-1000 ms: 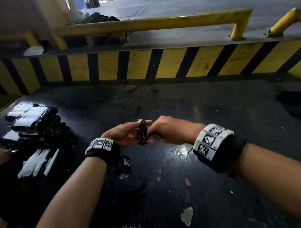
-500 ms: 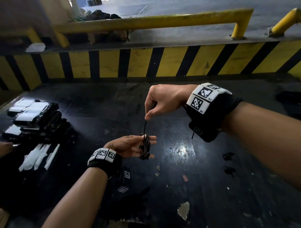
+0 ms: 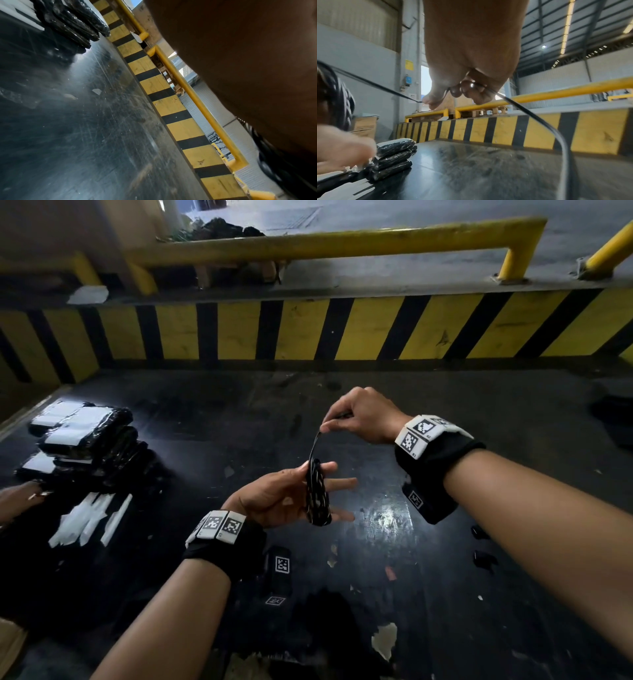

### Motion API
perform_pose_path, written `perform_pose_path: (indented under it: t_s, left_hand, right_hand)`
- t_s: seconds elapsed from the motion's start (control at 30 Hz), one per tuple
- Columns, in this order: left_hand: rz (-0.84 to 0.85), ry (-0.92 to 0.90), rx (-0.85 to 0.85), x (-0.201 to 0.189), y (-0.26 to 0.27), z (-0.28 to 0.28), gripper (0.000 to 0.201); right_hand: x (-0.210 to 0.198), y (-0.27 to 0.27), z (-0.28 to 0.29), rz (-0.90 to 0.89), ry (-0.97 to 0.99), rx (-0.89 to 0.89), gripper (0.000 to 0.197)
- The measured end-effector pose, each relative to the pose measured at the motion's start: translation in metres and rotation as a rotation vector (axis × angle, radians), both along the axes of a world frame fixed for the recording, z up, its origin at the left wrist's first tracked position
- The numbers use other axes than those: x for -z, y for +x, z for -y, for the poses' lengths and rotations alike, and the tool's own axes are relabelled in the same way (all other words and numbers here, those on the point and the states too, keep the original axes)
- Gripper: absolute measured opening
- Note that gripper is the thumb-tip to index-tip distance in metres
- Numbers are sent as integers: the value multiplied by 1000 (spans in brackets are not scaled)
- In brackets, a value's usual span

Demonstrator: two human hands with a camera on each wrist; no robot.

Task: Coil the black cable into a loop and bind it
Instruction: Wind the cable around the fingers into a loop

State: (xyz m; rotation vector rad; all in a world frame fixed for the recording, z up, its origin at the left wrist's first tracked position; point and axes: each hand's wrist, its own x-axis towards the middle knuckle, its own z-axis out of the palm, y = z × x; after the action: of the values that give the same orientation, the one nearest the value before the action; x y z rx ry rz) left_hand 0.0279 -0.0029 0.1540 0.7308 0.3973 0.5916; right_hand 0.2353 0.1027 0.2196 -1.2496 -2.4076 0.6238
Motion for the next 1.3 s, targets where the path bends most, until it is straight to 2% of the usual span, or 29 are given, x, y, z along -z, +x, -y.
perform_pose_path:
  t_s: [0.2, 0.4, 0.57, 0.7, 0.87, 0.97, 1.03, 1.13, 1.23, 1.3]
  left_hand:
    - [50, 152, 8, -20, 2, -2, 40]
    - [-9, 250, -70, -33, -3, -23, 41]
    - [-86, 222, -133, -22, -19, -43, 41]
    - [-172, 187, -212, -10, -35, -49, 43]
    - [-269, 91, -293, 1, -42, -50, 54]
    - [-329, 43, -294, 5, -39, -48, 67]
    - [-341, 8, -283, 11, -37, -47, 65]
    - [-339, -10, -228, 20, -36, -46, 51]
    - [-378, -30, -176, 20, -32, -43, 48]
    - [-413, -18, -113, 19, -29, -42, 49]
  right_hand:
    - [69, 14, 20, -261, -259, 42, 12]
    - [105, 1, 70, -331, -446, -34, 16]
    - [106, -9, 89, -141, -268, -123, 21]
    - [98, -12, 98, -25, -113, -191, 44]
    - [69, -16, 97, 64, 47, -248, 20]
    - [49, -22, 91, 236, 187, -327, 17]
    - [33, -26, 83, 334, 304, -351, 19]
    - [8, -29, 73, 408, 423, -361, 16]
    - [-5, -34, 61, 471, 396, -331, 18]
    - [-5, -36, 53, 451, 327, -299, 18]
